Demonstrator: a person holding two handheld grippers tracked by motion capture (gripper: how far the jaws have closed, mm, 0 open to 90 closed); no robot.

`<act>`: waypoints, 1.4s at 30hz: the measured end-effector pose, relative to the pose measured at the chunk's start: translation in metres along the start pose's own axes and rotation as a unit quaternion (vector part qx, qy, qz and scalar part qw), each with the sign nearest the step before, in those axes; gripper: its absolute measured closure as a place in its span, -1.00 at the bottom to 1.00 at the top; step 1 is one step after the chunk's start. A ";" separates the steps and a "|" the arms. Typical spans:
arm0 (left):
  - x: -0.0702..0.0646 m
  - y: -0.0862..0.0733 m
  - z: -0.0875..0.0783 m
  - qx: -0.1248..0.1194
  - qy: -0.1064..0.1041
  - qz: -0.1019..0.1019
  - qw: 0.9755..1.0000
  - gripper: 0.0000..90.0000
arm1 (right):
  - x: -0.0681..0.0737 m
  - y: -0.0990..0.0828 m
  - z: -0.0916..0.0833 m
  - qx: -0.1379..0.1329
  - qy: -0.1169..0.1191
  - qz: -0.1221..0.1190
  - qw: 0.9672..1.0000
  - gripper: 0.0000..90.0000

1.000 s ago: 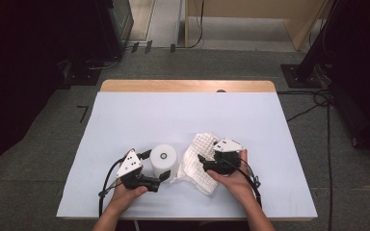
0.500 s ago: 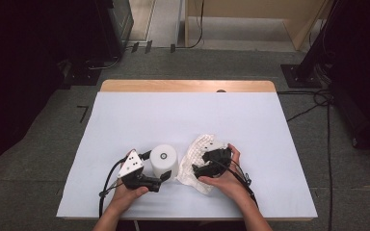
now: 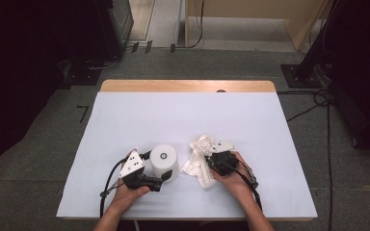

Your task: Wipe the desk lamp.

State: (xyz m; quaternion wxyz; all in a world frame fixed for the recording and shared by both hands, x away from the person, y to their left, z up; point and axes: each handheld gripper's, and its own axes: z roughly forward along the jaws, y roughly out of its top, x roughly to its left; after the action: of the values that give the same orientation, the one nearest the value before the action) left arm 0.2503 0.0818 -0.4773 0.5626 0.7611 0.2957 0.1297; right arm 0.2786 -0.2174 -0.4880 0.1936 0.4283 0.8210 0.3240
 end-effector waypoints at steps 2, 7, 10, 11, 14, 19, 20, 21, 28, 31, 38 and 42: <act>0.000 0.000 0.001 -0.001 -0.002 0.000 1.000 -0.92 | 0.004 0.002 -0.003 -0.011 0.017 0.006 1.000 0.66; -0.001 0.000 0.004 0.003 0.004 0.002 1.000 -0.91 | 0.032 0.013 -0.014 -0.059 0.051 0.003 0.997 0.66; -0.004 0.000 0.007 0.012 0.016 0.013 1.000 -0.89 | 0.052 0.021 -0.023 -0.089 0.086 -0.013 0.992 0.66; -0.006 0.000 0.008 0.016 0.022 0.020 0.999 -0.88 | 0.054 0.022 -0.025 -0.098 0.091 -0.017 0.991 0.66; -0.006 0.000 0.010 0.017 0.025 0.025 0.999 -0.86 | 0.059 0.026 -0.038 -0.137 0.102 -0.019 0.985 0.66; -0.011 0.000 0.010 0.013 0.043 0.039 0.998 -0.83 | 0.061 0.030 -0.058 -0.195 0.117 -0.040 0.973 0.66; -0.011 0.000 0.010 0.010 0.046 0.035 0.998 -0.82 | 0.062 0.030 -0.056 -0.191 0.118 -0.044 0.974 0.66; -0.011 0.000 0.010 0.007 0.047 0.030 0.998 -0.82 | 0.062 0.029 -0.053 -0.185 0.117 -0.049 0.974 0.66; -0.011 0.000 0.011 0.004 0.050 0.028 0.998 -0.82 | 0.060 0.013 -0.013 -0.067 0.136 -0.034 0.988 0.66; -0.010 0.001 0.010 0.001 0.045 0.024 0.999 -0.81 | 0.058 0.015 -0.016 -0.074 0.138 -0.029 0.987 0.66; -0.012 0.006 0.012 -0.017 0.063 0.038 0.997 -0.81 | 0.058 0.021 -0.034 -0.139 0.128 -0.023 0.982 0.65; -0.010 0.008 0.017 -0.017 0.069 0.039 0.997 -0.81 | 0.056 0.021 -0.037 -0.153 0.120 -0.018 0.981 0.65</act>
State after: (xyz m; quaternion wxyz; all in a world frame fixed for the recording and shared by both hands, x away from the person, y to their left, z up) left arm 0.2533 0.0612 -0.4744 0.5485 0.7515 0.3017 0.2082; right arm 0.2376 -0.1751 -0.4491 0.1628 0.3369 0.7865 0.4913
